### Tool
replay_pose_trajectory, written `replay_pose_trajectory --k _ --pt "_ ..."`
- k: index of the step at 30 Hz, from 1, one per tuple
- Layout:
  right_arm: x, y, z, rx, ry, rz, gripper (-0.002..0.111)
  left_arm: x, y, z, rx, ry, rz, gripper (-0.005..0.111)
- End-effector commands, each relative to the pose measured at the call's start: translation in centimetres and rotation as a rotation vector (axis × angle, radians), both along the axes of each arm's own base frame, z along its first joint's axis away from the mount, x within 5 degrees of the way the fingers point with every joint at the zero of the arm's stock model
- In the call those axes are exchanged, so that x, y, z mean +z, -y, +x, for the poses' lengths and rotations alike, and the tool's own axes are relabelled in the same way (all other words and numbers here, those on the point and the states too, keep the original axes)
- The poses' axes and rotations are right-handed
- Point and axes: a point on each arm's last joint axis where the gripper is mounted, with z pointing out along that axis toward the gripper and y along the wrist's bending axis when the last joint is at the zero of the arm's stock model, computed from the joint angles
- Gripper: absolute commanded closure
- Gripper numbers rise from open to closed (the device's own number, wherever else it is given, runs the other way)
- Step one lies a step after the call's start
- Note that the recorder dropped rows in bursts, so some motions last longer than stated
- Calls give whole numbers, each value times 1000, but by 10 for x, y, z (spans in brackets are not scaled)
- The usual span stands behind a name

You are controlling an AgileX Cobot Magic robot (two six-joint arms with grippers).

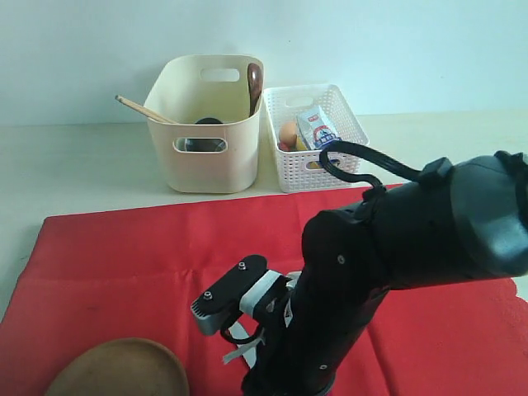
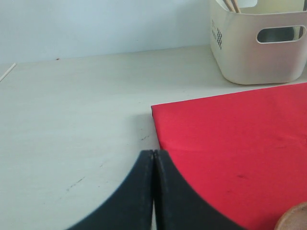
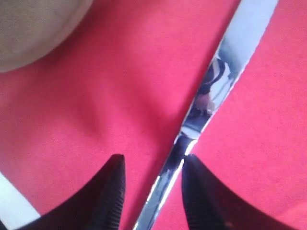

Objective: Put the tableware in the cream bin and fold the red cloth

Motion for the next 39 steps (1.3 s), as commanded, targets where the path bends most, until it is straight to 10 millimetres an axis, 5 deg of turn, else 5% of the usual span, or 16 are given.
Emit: replay_pose_trajectory --k 1,25,35,39 --pt "-7 2 4 -44 34 -48 70 0 0 0 -3 11 4 107" --pt "-9 4 5 -67 29 -73 70 0 0 0 -3 11 4 107" --pt "-37 -4 -7 -35 -8 -144 71 0 0 0 -3 11 4 107" --pt "-38 -1 -4 -63 25 -174 80 0 0 0 -3 11 4 107"
